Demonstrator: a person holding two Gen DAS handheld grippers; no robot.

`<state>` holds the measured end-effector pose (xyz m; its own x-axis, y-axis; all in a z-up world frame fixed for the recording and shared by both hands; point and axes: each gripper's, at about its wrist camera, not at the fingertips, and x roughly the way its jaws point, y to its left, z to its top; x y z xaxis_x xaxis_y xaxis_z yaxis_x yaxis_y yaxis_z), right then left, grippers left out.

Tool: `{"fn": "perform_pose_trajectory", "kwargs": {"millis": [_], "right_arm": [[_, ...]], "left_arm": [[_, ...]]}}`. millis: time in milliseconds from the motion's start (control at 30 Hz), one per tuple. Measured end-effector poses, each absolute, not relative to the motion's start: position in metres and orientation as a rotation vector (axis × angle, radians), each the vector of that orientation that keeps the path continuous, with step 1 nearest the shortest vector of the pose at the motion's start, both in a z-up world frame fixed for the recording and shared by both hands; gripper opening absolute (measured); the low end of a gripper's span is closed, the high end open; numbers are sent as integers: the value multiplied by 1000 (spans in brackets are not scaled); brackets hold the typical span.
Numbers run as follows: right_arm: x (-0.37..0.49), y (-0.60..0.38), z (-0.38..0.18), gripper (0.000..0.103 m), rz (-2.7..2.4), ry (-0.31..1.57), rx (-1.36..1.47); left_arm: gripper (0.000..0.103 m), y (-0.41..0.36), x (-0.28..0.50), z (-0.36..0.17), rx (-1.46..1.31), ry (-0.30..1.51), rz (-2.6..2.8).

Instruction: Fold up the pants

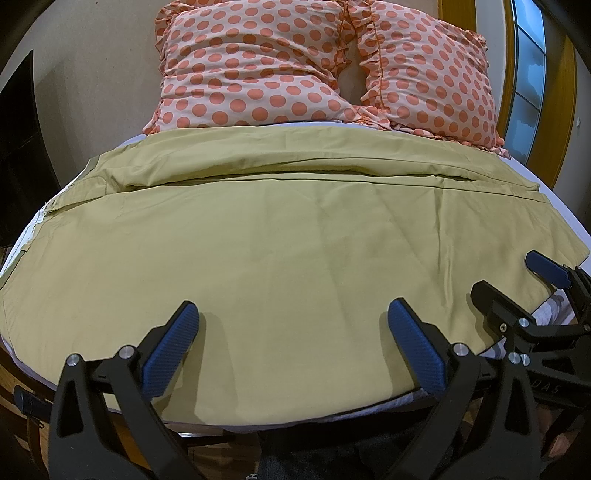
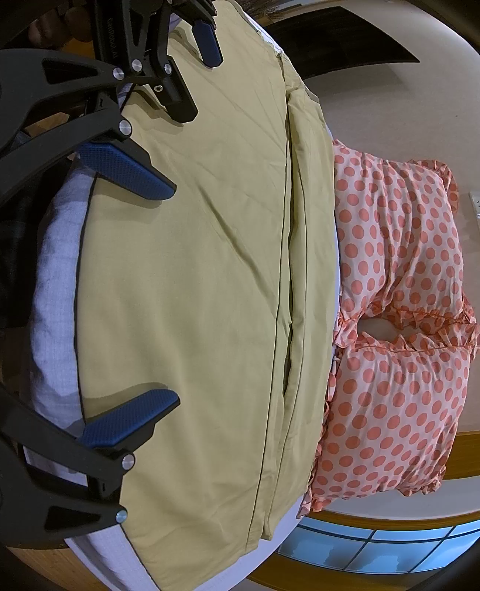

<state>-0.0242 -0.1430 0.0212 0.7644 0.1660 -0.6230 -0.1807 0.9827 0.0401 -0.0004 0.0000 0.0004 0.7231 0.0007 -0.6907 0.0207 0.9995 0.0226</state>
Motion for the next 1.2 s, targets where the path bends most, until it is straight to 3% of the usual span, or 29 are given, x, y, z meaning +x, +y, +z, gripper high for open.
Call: {"fn": "perform_pose_trajectory", "kwargs": {"millis": [1200], "right_arm": [[-24, -143, 21, 102, 190, 665, -23]], "left_arm": [[101, 0, 0, 1, 28, 756, -11]]}}
